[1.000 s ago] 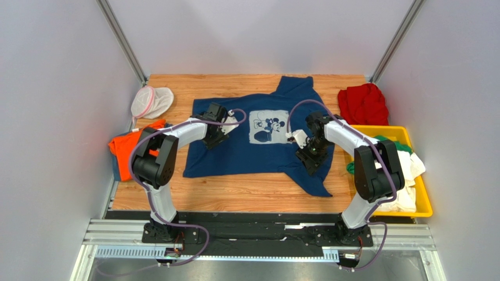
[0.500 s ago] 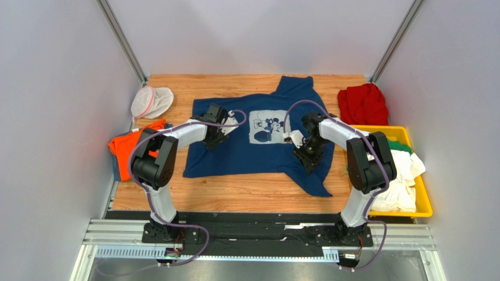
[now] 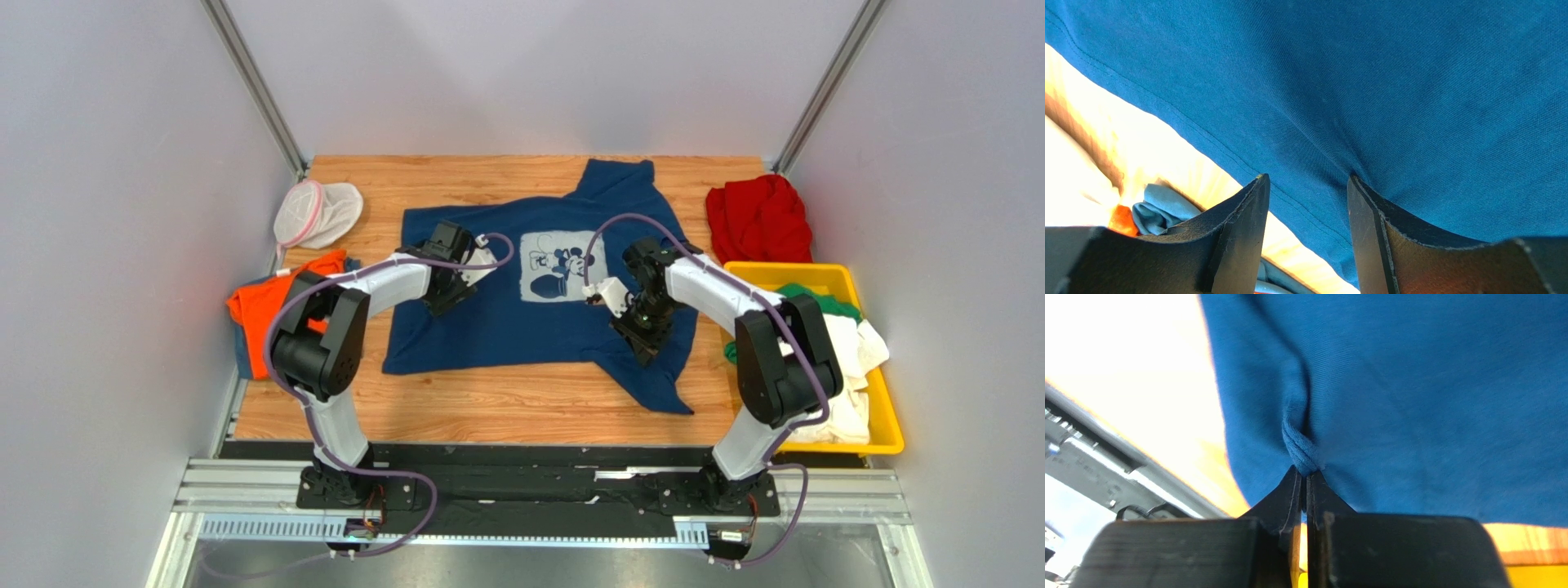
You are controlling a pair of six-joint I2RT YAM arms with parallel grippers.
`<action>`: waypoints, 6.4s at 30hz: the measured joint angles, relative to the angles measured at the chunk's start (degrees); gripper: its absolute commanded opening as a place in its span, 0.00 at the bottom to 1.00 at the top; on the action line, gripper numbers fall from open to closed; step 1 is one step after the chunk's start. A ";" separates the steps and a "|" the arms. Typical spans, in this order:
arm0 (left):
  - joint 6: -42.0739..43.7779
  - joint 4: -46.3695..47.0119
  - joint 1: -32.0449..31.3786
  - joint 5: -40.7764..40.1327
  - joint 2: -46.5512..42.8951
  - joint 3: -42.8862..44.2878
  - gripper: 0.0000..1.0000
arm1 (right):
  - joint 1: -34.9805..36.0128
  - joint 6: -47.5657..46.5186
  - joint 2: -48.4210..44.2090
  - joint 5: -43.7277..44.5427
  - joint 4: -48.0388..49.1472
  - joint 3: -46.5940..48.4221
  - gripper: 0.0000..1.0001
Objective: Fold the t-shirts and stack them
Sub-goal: Flatten the tshirt out
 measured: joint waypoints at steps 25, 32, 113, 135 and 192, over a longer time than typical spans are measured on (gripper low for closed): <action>-0.02 -2.27 -2.43 -0.61 -5.73 -6.64 0.59 | 10.73 0.85 -10.47 0.42 -11.82 -6.27 0.45; -0.02 -3.21 -2.43 -1.42 -6.49 -6.64 0.60 | 10.73 1.64 -11.72 3.50 -11.89 -5.44 0.52; 12.85 5.18 10.10 -10.62 29.83 39.69 0.63 | -13.49 8.17 38.82 28.72 28.39 49.57 0.62; 8.79 1.20 7.13 -8.20 20.87 33.66 0.67 | -13.84 8.98 33.22 25.42 23.74 45.57 0.64; 3.91 -7.43 5.44 4.33 -22.77 -13.46 0.61 | 9.01 -4.79 -17.94 1.99 -15.80 -14.03 0.47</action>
